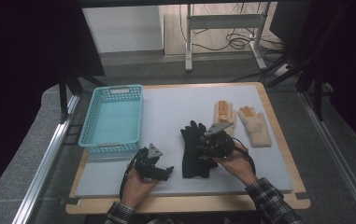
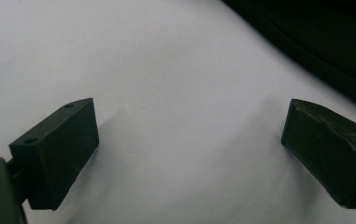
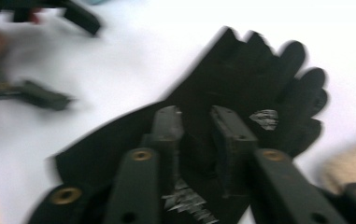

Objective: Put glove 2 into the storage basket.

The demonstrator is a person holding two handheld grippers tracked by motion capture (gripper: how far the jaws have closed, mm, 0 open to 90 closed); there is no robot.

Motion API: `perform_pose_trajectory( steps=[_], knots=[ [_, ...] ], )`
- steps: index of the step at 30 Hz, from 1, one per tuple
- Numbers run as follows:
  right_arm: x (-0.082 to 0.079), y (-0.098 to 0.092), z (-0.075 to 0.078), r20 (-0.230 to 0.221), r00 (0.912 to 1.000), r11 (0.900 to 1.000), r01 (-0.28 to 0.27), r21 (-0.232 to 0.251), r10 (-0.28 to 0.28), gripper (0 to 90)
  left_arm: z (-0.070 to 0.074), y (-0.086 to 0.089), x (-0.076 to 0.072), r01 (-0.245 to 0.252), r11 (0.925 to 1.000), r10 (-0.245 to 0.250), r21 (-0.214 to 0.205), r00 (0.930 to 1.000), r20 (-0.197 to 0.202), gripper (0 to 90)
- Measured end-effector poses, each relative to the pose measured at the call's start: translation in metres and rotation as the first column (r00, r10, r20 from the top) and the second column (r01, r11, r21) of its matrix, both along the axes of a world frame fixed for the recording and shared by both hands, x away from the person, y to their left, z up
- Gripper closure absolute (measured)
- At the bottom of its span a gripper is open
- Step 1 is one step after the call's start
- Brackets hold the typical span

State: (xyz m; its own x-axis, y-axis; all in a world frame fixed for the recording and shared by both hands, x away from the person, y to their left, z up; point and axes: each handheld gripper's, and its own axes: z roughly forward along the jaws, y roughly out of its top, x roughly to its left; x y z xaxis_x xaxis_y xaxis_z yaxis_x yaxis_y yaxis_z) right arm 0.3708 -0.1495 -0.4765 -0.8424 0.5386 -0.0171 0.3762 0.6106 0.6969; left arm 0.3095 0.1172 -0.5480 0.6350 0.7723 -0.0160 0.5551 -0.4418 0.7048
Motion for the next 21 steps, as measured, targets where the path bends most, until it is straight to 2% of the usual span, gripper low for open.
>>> perform_pose_trajectory(
  steps=[2,5,7,9,10,11,13,14,15,16,21],
  knots=[
    [0.012,-0.003,-0.008,0.003,1.0,0.9998,-0.009,0.016,0.008,59.6,0.0,0.0,0.0,0.001,1.0,-0.001,0.0,1.0,-0.005,4.5],
    [0.025,0.002,-0.015,0.036,0.9978,0.9984,-0.055,-0.009,0.055,55.2,0.0,0.0,0.0,0.001,1.0,-0.001,0.001,1.0,-0.002,4.5],
    [0.033,0.008,-0.02,0.047,0.9955,0.9957,-0.081,-0.045,0.083,53.1,0.0,0.0,0.0,-0.001,1.0,0.001,0.0,1.0,-0.003,4.5],
    [0.042,0.013,-0.029,0.018,0.9924,0.9882,-0.119,-0.097,0.121,53.1,0.0,0.0,-0.001,-0.003,1.0,0.003,-0.001,1.0,-0.004,4.5],
    [0.045,0.014,-0.033,0.002,0.991,0.9871,-0.133,-0.089,0.134,55.6,0.0,0.0,-0.001,-0.002,1.0,0.002,0.0,1.0,-0.004,4.5],
    [0.048,0.012,-0.034,-0.025,0.9894,0.9877,-0.145,-0.06,0.143,60.4,0.0,0.0,-0.001,-0.002,1.0,0.002,0.0,1.0,-0.004,4.5],
    [0.053,0.008,-0.036,-0.087,0.984,0.9874,-0.157,-0.017,0.155,73.6,0.0,0.0,0.0,0.0,1.0,0.0,0.0,1.0,-0.006,4.5],
    [0.055,0.007,-0.037,-0.105,0.9816,0.987,-0.161,0.003,0.16,79.2,0.0,0.0,0.0,0.001,1.0,-0.001,0.0,1.0,-0.006,4.4],
    [0.055,0.005,-0.038,-0.113,0.981,0.9875,-0.157,0.015,0.157,84.7,0.0,0.0,0.0,0.001,1.0,-0.001,0.001,1.0,-0.005,4.5],
    [0.055,0.005,-0.038,-0.111,0.9816,0.9879,-0.154,0.018,0.155,86.5,0.0,0.0,0.0,0.001,1.0,-0.001,0.001,1.0,-0.004,4.5],
    [0.048,0.006,-0.03,-0.097,0.9906,0.9954,-0.095,0.014,0.096,87.8,0.0,0.0,0.0,0.001,1.0,-0.001,0.0,1.0,-0.005,4.5]
  ],
)
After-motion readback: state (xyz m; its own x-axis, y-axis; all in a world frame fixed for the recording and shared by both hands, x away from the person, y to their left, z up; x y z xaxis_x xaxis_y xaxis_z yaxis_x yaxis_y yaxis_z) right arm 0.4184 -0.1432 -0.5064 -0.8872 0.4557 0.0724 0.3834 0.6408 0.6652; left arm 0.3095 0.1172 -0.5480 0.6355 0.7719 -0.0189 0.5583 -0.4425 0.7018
